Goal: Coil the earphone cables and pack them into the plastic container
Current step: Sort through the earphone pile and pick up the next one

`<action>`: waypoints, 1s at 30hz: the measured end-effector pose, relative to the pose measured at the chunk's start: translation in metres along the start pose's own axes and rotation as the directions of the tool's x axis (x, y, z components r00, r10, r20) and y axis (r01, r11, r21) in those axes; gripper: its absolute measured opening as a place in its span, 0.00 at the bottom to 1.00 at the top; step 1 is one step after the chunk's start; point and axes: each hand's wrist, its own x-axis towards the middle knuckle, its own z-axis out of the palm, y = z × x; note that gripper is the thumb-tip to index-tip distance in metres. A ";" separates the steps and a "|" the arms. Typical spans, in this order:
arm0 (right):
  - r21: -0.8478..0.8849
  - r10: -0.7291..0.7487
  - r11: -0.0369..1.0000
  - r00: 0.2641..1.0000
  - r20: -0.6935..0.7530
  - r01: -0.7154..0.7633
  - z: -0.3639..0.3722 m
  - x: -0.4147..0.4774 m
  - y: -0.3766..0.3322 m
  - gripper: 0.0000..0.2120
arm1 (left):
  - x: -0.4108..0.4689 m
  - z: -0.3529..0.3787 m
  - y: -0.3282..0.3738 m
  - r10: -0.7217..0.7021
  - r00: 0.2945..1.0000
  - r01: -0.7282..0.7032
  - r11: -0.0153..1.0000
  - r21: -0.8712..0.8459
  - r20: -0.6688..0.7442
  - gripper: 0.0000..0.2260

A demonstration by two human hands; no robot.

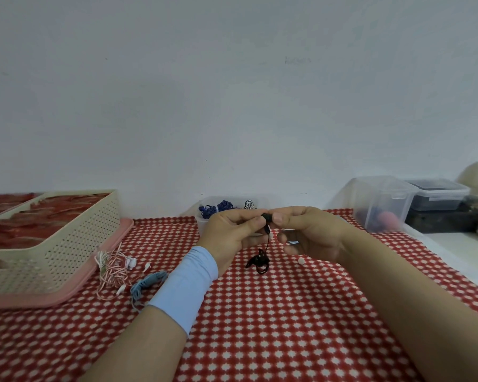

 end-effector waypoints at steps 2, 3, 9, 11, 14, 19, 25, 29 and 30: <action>-0.002 0.014 1.000 1.000 0.004 -0.014 0.000 -0.001 0.000 0.19 | 0.000 0.000 0.000 -0.002 1.000 0.001 1.000 0.013 0.015 0.11; -0.004 0.022 1.000 1.000 0.000 -0.022 0.000 -0.001 0.000 0.19 | -0.001 0.000 -0.001 -0.003 1.000 0.003 1.000 0.018 0.017 0.11; 0.050 0.020 0.999 0.998 0.054 -0.022 0.000 -0.002 -0.002 0.20 | -0.001 0.002 0.001 -0.036 0.999 0.037 0.999 -0.036 0.041 0.11; 0.039 0.020 0.999 0.998 0.054 -0.022 -0.002 -0.003 -0.001 0.20 | 0.000 0.002 0.000 -0.043 0.998 0.045 0.999 -0.030 0.053 0.12; 0.036 0.020 0.999 1.000 0.016 -0.020 0.000 -0.002 0.000 0.20 | 0.000 0.000 0.000 -0.041 0.998 0.042 0.999 -0.010 0.057 0.14; -0.003 -0.016 1.000 0.994 -0.111 0.016 0.007 0.006 0.006 0.16 | 0.000 -0.007 0.001 -0.029 0.999 0.028 0.999 0.032 0.018 0.08; -0.076 -0.052 0.996 0.992 -0.116 0.044 0.001 0.001 0.000 0.08 | 0.002 -0.006 -0.004 -0.014 0.998 0.017 0.998 0.056 -0.053 0.08; -0.155 -0.089 0.986 0.986 -0.141 0.067 0.000 0.003 0.002 0.09 | 0.002 -0.005 -0.005 0.019 0.998 -0.012 0.993 0.115 -0.064 0.08; -0.179 -0.107 0.981 0.981 -0.159 0.078 0.001 0.003 0.004 0.09 | 0.002 -0.005 -0.006 0.029 0.997 -0.019 0.990 0.141 -0.066 0.09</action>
